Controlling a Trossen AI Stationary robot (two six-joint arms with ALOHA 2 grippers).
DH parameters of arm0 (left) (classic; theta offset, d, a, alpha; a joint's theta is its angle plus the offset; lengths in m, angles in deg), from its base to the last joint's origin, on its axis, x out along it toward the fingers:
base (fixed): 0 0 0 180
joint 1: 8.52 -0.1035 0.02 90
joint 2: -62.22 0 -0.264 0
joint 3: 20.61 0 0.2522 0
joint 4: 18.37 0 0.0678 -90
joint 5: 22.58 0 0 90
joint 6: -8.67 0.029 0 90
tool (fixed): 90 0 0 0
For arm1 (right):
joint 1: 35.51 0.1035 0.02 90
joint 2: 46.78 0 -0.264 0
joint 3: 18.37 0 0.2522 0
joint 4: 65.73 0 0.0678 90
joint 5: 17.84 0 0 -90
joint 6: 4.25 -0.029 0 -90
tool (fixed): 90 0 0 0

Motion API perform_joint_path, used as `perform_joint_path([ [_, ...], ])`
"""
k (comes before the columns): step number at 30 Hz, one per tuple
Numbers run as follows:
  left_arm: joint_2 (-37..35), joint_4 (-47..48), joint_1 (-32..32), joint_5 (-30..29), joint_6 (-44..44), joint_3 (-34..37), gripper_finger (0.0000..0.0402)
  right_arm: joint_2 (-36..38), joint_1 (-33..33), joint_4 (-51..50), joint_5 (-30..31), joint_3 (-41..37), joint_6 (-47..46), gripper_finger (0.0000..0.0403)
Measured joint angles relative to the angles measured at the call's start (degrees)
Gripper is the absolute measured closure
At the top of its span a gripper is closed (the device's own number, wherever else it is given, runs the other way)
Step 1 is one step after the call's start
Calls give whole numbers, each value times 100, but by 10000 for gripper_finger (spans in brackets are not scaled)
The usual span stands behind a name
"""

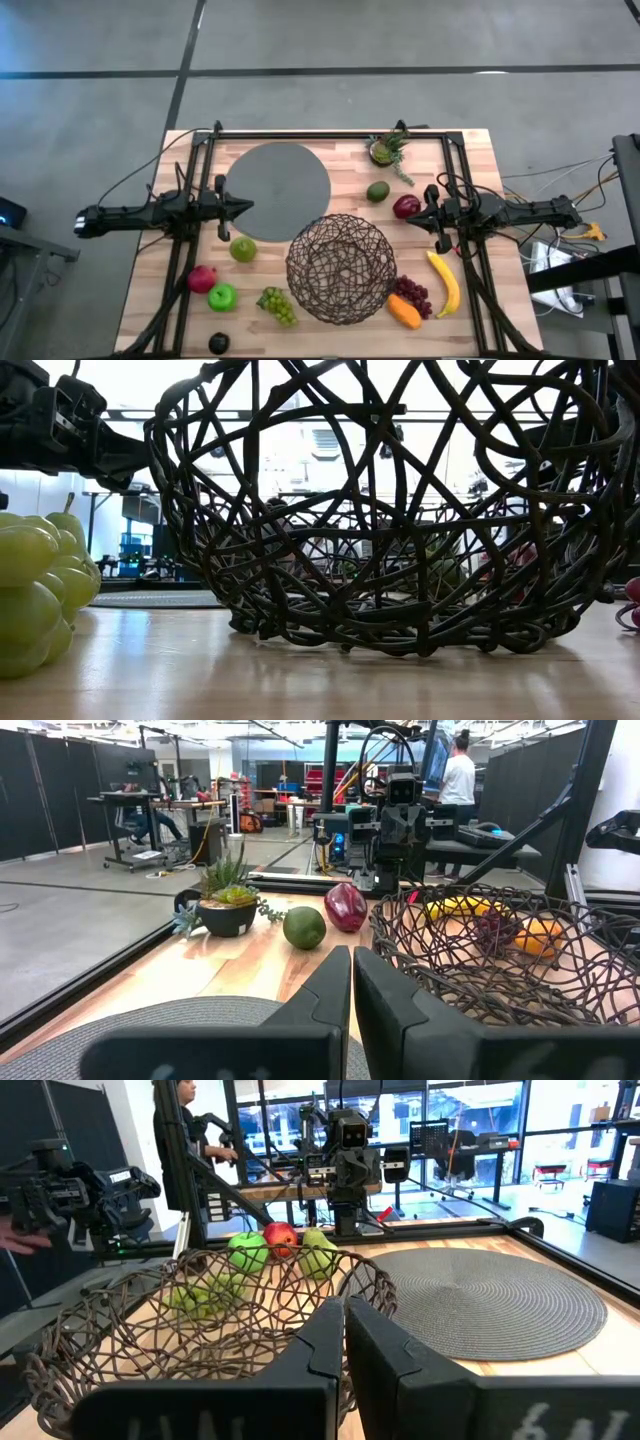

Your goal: Build produce basket

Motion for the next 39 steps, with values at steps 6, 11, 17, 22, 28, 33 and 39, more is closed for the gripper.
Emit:
perform_joint_path([
  [6, 0, -34, 0, -2, 52, 0, 401, 0, 0, 8, 0, 0, -1, 394],
  [11, 13, -1481, 0, -159, -114, 2, 402, 0, 0, 55, 26, -1, 0, 394],
  [17, 180, -4351, -7, -1285, -1354, -26, 401, 0, 0, 91, 237, -1, -413, 394],
  [22, 896, -2614, -8, -1378, -2149, -834, 401, 0, 0, 155, 836, -1, -898, 394],
  [28, 2618, -59, -13, -1384, -3240, -2272, 401, 0, -1, 193, 1221, -1, -893, 394],
  [33, 4162, 654, -13, -1313, -3454, -3374, 402, 0, 0, 189, 1220, -1, -848, 394],
  [39, 5877, 1239, -26, -266, -3260, -4662, 372, -7, 0, 182, 1213, -1, -850, 394],
])
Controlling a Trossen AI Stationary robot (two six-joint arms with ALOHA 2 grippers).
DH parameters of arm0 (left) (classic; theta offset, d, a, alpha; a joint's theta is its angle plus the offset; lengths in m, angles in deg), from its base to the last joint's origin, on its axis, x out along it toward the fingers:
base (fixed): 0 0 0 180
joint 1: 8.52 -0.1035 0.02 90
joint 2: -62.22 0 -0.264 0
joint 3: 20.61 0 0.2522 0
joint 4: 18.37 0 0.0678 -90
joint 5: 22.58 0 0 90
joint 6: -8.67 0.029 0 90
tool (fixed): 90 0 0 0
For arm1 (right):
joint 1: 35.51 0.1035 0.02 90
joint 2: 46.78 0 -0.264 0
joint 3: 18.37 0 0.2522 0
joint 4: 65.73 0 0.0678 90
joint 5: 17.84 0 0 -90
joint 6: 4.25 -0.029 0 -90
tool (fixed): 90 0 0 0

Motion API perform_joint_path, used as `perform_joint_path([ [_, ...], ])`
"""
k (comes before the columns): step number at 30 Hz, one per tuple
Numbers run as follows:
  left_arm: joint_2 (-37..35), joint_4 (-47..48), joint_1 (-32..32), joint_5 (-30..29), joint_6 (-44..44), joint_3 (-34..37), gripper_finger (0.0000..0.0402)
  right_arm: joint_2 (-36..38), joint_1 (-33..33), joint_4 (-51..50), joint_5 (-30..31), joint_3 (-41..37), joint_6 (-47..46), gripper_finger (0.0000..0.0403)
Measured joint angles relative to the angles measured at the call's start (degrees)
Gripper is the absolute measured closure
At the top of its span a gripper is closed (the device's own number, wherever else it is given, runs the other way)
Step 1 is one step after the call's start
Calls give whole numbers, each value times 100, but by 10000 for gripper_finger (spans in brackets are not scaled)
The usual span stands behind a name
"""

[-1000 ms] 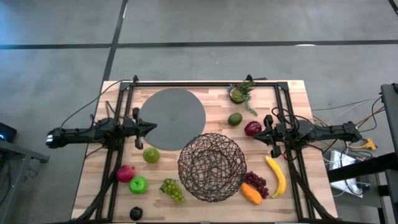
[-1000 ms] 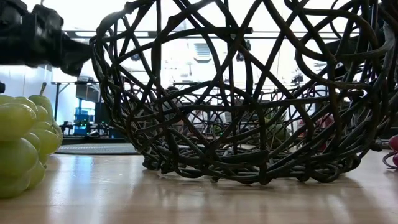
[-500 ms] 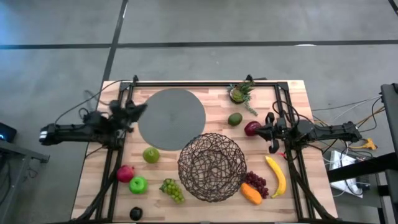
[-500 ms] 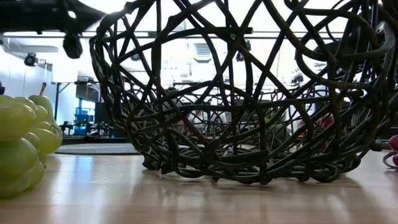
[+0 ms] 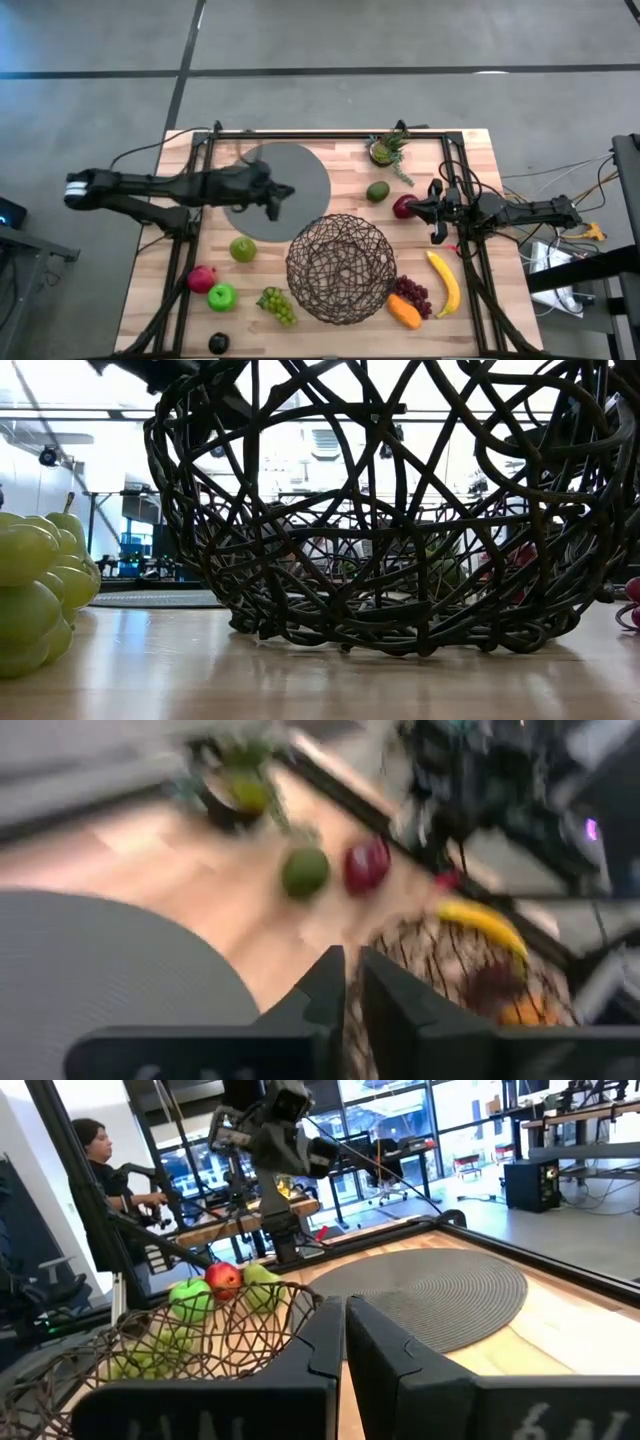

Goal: Build produce basket
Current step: Prepare the black wire basket

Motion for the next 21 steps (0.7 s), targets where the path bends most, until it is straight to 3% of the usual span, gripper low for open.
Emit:
perform_joint_path([
  [5, 1267, 539, 0, 780, 177, -891, 300, -28, -2, -11, -7, 0, 4, 394],
  [12, 2559, 628, -2, 861, 450, -1638, 207, -37, -2, -15, -6, 1, 4, 394],
  [21, 3613, 1411, 15, 1048, 222, -2077, 198, -33, -2, -17, -5, 2, 10, 394],
])
